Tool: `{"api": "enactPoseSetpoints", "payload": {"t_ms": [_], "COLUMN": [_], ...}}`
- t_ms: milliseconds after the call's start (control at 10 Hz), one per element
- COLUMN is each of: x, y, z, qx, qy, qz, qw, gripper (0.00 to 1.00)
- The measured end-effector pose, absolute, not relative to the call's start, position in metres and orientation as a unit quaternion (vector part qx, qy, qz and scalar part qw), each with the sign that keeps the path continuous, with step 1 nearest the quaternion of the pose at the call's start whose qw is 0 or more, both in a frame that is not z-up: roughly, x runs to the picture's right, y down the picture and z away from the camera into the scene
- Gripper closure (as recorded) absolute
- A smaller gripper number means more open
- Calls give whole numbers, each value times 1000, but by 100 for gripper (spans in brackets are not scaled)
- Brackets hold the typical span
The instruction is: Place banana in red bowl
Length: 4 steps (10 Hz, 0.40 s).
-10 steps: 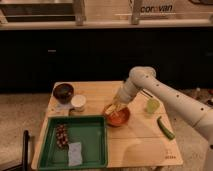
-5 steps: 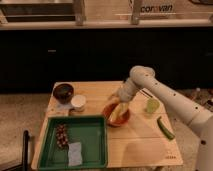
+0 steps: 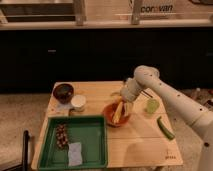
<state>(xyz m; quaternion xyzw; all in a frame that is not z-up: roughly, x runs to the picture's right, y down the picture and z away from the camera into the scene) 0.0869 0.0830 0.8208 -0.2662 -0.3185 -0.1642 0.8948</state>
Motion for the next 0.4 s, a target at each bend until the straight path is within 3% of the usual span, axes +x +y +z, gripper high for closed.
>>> {"api": "enactPoseSetpoints", "payload": {"t_ms": [400], "x": [109], "y": [74], "z": [815], "qx": [-259], "qy": [-315], "qz": [-155], "qw": [900], "gripper": [20]}}
